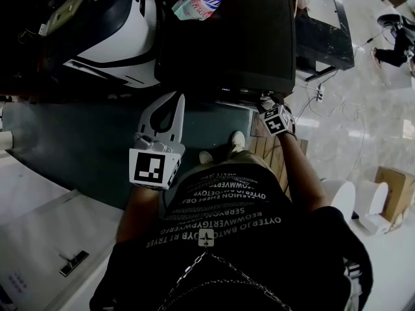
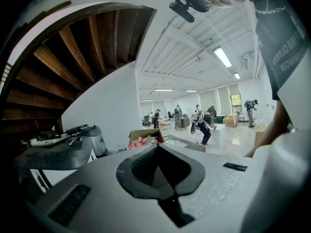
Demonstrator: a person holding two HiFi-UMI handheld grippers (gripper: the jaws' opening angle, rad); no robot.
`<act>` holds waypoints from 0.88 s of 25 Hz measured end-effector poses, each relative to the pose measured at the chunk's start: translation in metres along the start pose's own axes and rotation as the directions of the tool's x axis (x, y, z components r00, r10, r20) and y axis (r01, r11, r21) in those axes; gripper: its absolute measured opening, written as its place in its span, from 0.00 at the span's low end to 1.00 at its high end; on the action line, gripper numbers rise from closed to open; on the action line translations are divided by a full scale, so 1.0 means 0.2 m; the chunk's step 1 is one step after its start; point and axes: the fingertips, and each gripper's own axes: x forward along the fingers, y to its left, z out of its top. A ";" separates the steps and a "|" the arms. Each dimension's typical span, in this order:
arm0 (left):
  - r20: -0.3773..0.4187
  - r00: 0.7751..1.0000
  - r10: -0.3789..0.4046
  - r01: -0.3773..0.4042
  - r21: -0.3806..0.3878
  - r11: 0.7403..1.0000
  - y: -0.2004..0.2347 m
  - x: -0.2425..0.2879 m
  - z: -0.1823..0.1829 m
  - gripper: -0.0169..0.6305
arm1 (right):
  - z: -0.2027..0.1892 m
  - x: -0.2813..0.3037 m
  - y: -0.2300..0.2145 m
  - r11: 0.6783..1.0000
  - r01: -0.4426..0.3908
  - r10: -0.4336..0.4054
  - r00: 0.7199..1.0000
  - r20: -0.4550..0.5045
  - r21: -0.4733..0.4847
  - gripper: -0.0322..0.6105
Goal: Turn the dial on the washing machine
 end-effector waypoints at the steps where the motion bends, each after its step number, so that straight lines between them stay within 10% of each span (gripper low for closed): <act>1: 0.000 1.000 0.000 0.000 0.001 1.000 0.00 0.00 0.00 0.03 | 0.00 0.00 0.00 1.000 0.001 -0.001 1.000 0.002 0.002 0.42; 22: 0.011 1.000 0.029 -0.029 -0.001 1.000 0.02 -0.02 0.02 0.03 | 0.01 -0.01 -0.06 0.999 0.004 -0.004 1.000 0.004 0.042 0.43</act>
